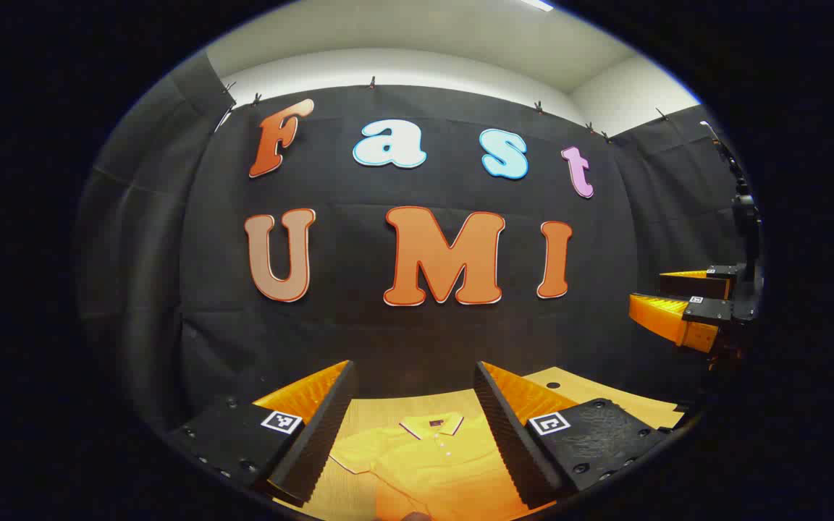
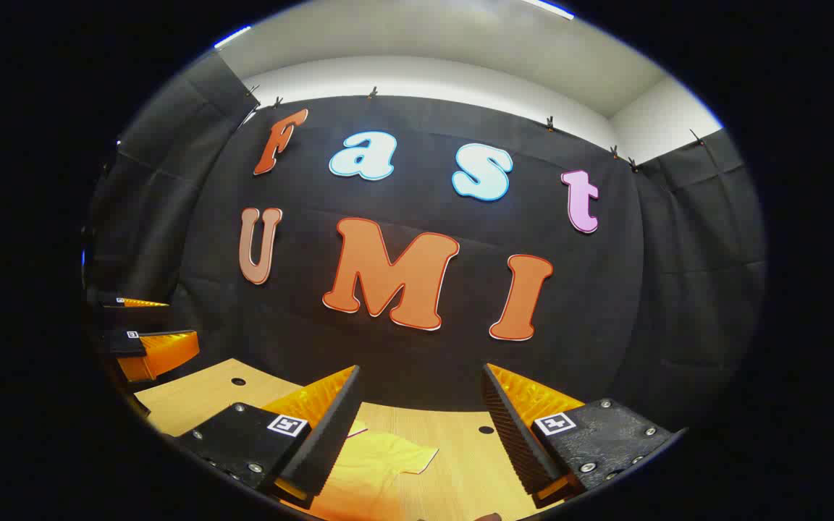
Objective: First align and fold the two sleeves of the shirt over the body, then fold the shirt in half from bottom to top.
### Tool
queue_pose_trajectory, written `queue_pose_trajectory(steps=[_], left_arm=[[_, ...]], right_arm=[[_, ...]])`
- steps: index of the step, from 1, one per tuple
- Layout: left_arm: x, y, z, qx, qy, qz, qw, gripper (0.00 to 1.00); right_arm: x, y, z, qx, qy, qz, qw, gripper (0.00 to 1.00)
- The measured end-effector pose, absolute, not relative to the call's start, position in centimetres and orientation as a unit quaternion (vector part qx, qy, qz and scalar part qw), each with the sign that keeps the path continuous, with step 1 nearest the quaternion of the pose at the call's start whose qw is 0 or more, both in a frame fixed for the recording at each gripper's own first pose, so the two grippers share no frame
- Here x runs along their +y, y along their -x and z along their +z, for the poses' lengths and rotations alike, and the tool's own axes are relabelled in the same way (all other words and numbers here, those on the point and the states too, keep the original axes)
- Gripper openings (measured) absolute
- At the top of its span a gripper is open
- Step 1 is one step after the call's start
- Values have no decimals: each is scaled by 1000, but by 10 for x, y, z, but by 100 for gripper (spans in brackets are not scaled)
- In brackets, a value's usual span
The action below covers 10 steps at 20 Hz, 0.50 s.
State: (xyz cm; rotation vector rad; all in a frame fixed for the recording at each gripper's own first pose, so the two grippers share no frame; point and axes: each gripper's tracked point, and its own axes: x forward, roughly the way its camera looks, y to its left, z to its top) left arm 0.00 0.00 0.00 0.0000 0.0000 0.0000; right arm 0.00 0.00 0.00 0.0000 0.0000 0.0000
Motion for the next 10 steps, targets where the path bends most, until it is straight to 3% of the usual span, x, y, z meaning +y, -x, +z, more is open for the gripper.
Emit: queue_pose_trajectory(steps=[10], left_arm=[[11,-6,8,-25,4,44,999,98]], right_arm=[[12,-12,-9,15,-14,39,999,98]])
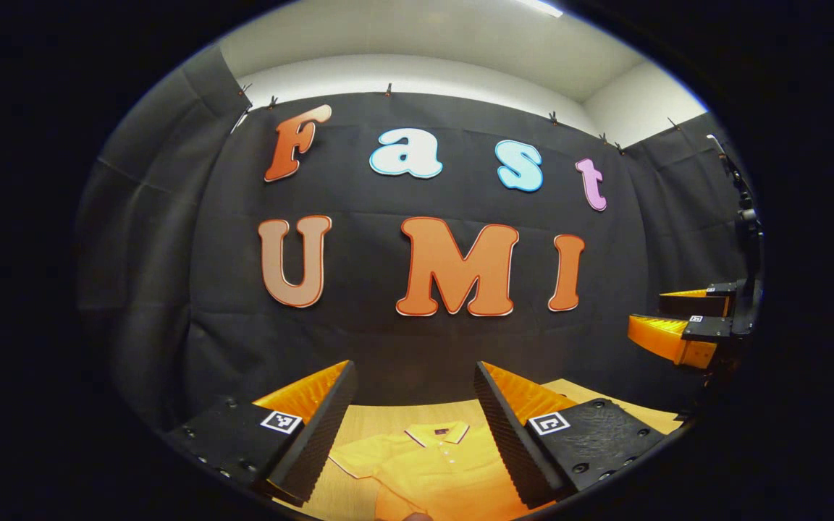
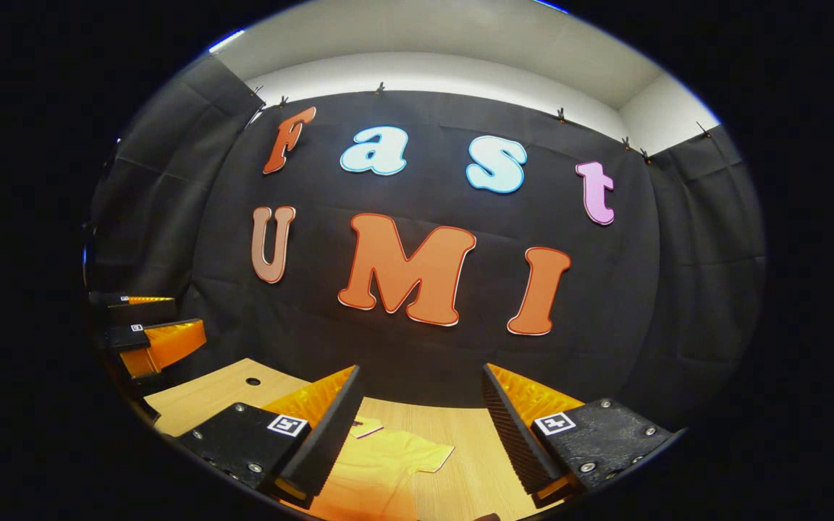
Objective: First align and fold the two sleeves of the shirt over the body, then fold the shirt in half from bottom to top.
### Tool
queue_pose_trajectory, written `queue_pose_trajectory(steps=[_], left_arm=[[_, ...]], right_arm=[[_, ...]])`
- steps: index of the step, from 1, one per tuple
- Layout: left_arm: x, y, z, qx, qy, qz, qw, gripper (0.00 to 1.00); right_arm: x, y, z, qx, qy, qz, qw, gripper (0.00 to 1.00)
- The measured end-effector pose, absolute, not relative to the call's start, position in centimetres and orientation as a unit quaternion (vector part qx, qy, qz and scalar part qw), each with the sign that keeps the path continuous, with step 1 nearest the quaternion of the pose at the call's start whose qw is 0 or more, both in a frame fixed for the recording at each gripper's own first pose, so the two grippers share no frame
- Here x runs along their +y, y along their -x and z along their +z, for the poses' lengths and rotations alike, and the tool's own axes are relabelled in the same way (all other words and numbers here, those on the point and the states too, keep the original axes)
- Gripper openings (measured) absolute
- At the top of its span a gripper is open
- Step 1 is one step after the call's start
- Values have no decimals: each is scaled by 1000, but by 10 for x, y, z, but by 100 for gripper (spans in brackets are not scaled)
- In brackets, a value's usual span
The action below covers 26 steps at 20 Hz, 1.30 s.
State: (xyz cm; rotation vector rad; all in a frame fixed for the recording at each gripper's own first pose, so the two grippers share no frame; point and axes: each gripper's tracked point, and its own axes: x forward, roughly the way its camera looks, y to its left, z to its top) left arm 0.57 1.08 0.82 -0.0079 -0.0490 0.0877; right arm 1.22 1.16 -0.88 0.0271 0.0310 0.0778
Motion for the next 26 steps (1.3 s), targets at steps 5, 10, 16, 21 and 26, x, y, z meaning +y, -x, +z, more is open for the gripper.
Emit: queue_pose_trajectory(steps=[5,10,16,21,26], left_arm=[[12,-7,11,-32,-10,59,998,98],[18,-7,11,-36,-22,74,996,98],[20,-7,14,-44,-39,85,995,97],[31,-1,14,-42,-55,118,991,98],[44,5,12,-33,-64,157,985,98]], right_arm=[[3,-31,-37,44,-30,51,997,98],[-9,-49,-71,70,-40,47,996,98],[-23,-82,-150,159,-33,47,986,98],[-23,-116,-223,259,-56,57,963,97],[-20,-150,-286,363,-81,59,927,95]])
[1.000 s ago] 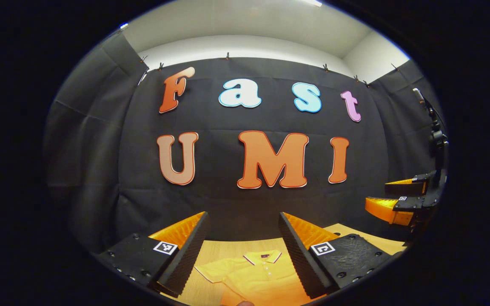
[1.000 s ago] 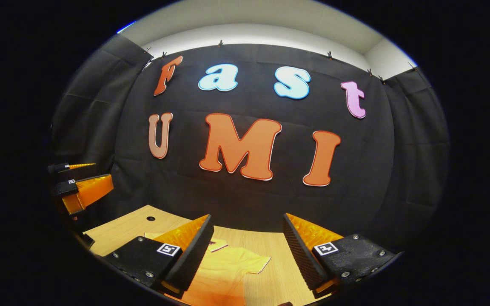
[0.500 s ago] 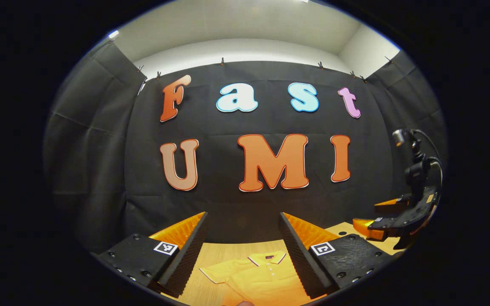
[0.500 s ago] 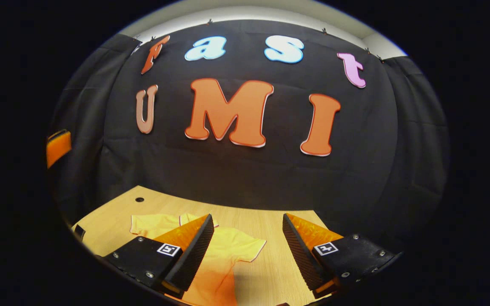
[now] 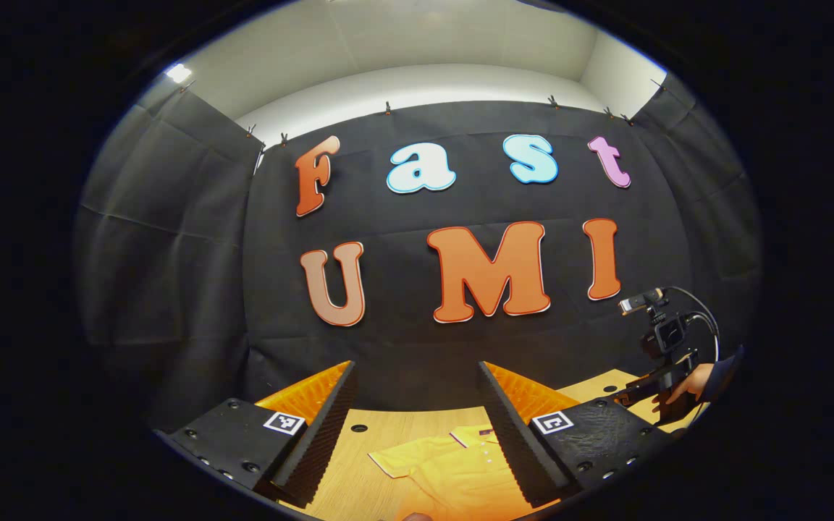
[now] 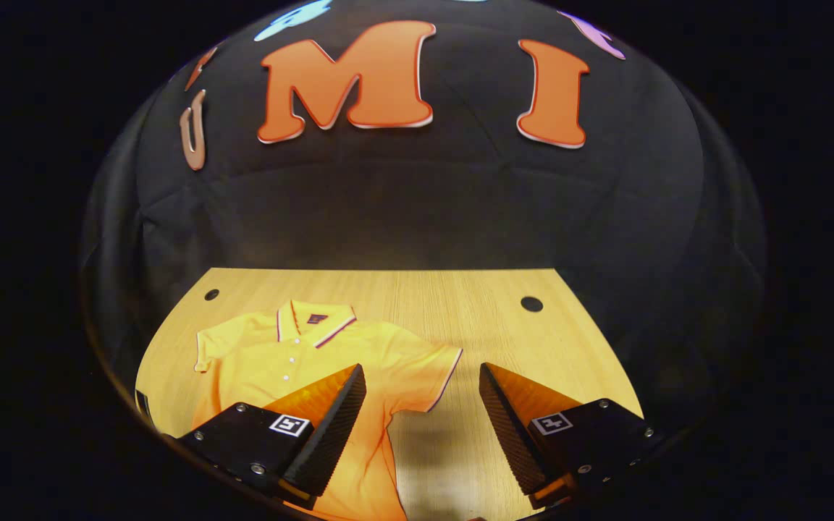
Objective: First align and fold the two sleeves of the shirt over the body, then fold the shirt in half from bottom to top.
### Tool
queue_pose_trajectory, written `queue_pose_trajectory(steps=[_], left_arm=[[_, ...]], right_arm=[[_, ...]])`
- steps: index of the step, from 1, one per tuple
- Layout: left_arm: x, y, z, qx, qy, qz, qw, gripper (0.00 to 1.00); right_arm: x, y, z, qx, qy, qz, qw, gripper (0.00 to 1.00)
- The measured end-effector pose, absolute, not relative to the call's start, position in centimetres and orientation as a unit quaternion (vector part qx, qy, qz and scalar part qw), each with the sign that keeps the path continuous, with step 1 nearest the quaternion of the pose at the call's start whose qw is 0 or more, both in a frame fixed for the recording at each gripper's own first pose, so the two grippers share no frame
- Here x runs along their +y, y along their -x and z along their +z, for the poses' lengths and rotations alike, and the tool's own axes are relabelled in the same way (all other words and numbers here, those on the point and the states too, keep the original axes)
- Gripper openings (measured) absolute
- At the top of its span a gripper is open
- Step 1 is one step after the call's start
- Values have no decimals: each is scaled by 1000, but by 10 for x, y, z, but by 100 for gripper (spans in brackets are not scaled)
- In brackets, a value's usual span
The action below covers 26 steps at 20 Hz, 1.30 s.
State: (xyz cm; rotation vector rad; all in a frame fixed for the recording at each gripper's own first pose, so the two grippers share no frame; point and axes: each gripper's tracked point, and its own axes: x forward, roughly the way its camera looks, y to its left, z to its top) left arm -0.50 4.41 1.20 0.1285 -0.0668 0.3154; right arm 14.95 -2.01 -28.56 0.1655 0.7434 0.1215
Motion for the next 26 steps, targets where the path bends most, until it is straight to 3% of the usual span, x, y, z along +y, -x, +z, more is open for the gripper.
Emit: queue_pose_trajectory(steps=[5,10,14,25,26], left_arm=[[59,15,7,-17,-71,204,976,98],[74,26,1,4,-79,244,967,100],[79,32,-6,23,-71,269,960,100],[77,43,-24,75,-65,283,954,99],[78,43,-25,79,-64,284,954,99]], right_arm=[[-21,-174,-353,470,-80,57,877,89],[-11,-180,-410,580,-115,61,804,79],[-2,-184,-444,628,-125,70,765,73],[6,-214,-482,665,-132,71,732,72],[5,-214,-484,669,-123,64,730,66]])
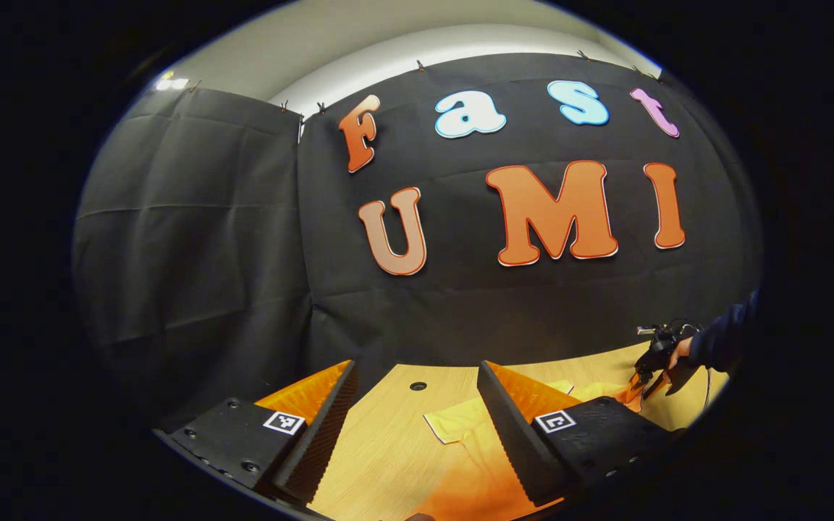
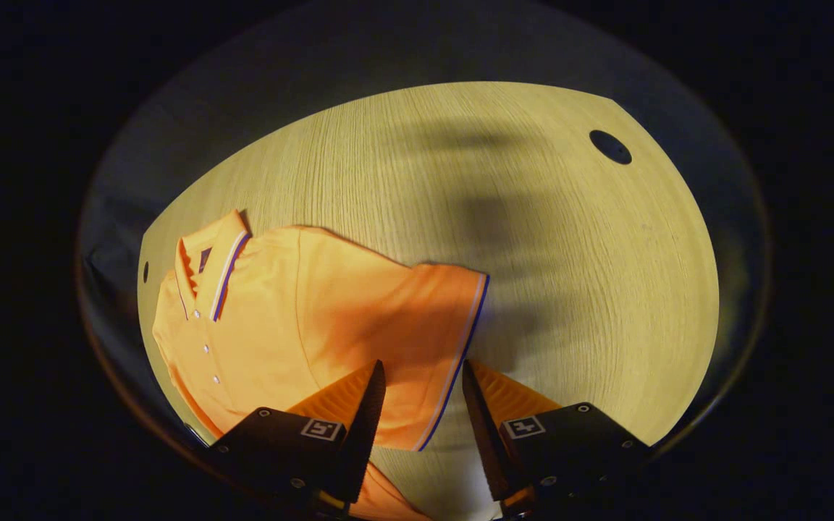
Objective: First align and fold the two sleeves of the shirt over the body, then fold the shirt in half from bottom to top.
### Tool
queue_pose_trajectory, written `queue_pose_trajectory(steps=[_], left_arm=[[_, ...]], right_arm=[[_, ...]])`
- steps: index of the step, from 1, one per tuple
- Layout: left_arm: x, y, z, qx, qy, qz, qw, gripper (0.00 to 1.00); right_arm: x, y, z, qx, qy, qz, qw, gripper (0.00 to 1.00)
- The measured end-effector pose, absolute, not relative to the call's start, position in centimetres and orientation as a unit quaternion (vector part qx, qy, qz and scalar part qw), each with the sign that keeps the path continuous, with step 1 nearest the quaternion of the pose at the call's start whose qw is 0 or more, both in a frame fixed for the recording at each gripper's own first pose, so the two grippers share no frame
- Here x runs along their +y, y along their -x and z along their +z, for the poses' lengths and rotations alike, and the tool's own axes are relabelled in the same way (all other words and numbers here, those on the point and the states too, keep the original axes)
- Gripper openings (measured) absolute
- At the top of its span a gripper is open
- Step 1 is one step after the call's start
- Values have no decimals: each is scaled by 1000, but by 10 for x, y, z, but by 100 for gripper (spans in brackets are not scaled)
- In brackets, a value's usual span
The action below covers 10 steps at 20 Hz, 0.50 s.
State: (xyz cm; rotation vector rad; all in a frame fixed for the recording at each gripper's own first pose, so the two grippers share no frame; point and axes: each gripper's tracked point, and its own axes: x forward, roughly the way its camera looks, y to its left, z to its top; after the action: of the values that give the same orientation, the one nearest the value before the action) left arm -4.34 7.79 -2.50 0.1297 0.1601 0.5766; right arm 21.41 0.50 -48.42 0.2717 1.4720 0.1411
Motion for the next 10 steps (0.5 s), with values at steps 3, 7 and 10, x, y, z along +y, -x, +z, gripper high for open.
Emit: queue_pose_trajectory(steps=[3,7,10], left_arm=[[74,45,-30,92,-52,286,953,99],[73,42,-30,91,-50,283,954,99],[74,43,-32,93,-44,284,953,100]], right_arm=[[1,-214,-485,677,-82,42,730,46],[14,-218,-483,665,-78,72,739,17],[19,-221,-470,656,-111,86,742,8]])
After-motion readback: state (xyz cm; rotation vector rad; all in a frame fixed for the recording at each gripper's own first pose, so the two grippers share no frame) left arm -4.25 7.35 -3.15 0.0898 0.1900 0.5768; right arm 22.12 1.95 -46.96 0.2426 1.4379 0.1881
